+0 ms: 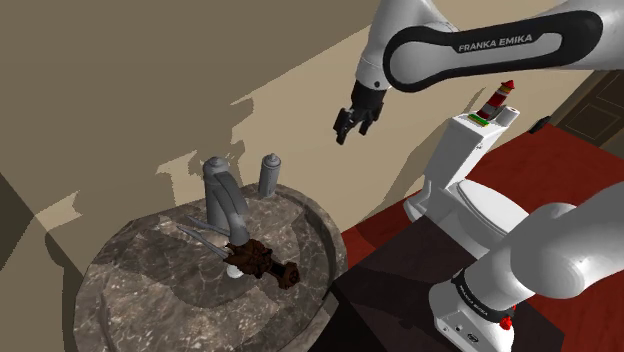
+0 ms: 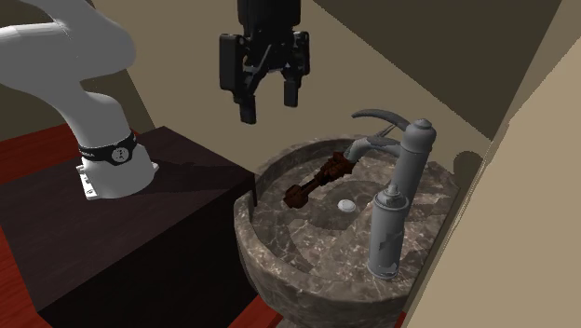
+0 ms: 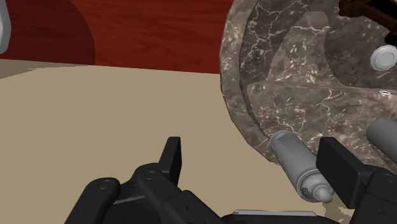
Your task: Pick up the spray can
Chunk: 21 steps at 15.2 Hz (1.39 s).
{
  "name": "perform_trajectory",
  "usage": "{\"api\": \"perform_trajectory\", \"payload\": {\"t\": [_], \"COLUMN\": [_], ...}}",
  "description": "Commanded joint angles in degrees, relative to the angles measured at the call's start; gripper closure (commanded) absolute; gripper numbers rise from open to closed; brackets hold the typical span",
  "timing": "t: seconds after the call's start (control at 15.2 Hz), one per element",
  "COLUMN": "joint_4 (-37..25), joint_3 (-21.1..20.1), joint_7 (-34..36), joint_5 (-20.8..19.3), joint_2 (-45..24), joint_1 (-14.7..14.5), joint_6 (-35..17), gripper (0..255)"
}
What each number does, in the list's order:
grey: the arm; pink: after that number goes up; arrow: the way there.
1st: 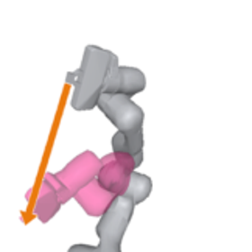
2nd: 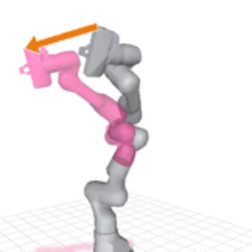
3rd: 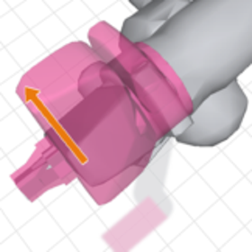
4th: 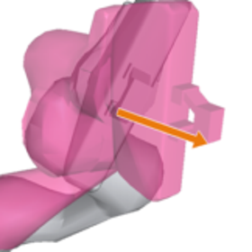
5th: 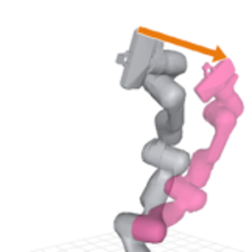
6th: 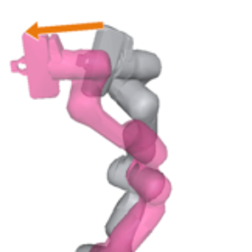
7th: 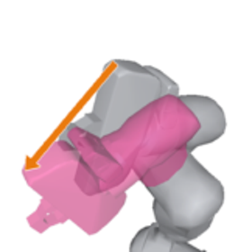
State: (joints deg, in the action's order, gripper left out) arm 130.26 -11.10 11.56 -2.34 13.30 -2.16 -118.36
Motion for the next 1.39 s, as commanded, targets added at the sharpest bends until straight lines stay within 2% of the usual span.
{"api": "perform_trajectory", "payload": {"t": [0.0, 0.53, 1.06, 1.32], "joint_4": [-2.78, -15.29, -32.7, -32.73], "joint_3": [-0.86, -3.24, -3.32, -3.04], "joint_7": [1.23, 6.75, 10.66, 11.05], "joint_5": [-0.58, -4.6, -8.71, -9.21], "joint_2": [-4.37, -22.11, -40.38, -42.15], "joint_1": [-0.23, -2.32, -6.53, -6.86], "joint_6": [-1.31, -4.95, -4.23, -5.9], "gripper": [0, 0, 0, 0]}}
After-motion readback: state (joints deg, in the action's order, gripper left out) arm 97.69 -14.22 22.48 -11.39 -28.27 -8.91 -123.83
